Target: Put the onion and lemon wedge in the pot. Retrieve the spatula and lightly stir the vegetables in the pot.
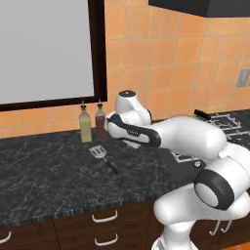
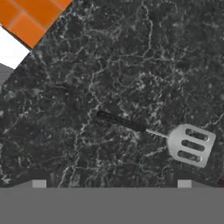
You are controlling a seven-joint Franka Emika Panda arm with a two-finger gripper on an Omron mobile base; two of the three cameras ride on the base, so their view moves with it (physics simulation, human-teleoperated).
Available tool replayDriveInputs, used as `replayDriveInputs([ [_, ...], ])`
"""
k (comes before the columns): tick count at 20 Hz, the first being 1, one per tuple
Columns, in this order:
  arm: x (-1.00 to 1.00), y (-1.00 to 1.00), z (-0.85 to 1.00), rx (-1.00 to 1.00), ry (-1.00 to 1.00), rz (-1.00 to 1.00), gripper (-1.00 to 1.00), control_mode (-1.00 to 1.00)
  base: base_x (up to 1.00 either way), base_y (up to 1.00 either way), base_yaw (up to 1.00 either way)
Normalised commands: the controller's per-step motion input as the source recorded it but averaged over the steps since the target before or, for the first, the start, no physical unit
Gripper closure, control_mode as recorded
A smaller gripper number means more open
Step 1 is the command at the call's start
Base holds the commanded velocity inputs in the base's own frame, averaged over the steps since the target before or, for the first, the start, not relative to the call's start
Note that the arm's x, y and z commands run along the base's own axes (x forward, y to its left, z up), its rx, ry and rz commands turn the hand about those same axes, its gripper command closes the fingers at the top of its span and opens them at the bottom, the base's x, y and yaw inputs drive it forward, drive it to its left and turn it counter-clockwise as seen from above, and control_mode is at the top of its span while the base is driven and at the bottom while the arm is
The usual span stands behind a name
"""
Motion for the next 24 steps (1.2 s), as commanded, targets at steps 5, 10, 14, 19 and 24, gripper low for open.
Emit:
replayDriveInputs([
  [5, -0.6, 0.0, -0.16, -0.15, -0.16, 0.84, -1.0, -1.0, 0.0, 0.0, 0.0],
  [10, -0.5, 0.0, -0.26, -0.17, -0.17, 0.54, -1.0, -1.0, 0.0, 0.0, 0.0],
  [14, 0.01, 0.02, -0.46, -0.16, -0.13, 0.44, -1.0, -1.0, 0.0, 0.0, 0.0],
  [19, 0.1, 0.28, -0.49, -0.16, -0.03, 0.33, -1.0, -1.0, 0.0, 0.0, 0.0],
  [24, 0.3, 0.34, -0.35, -0.16, 0.0, 0.13, -1.0, -1.0, 0.0, 0.0, 0.0],
])
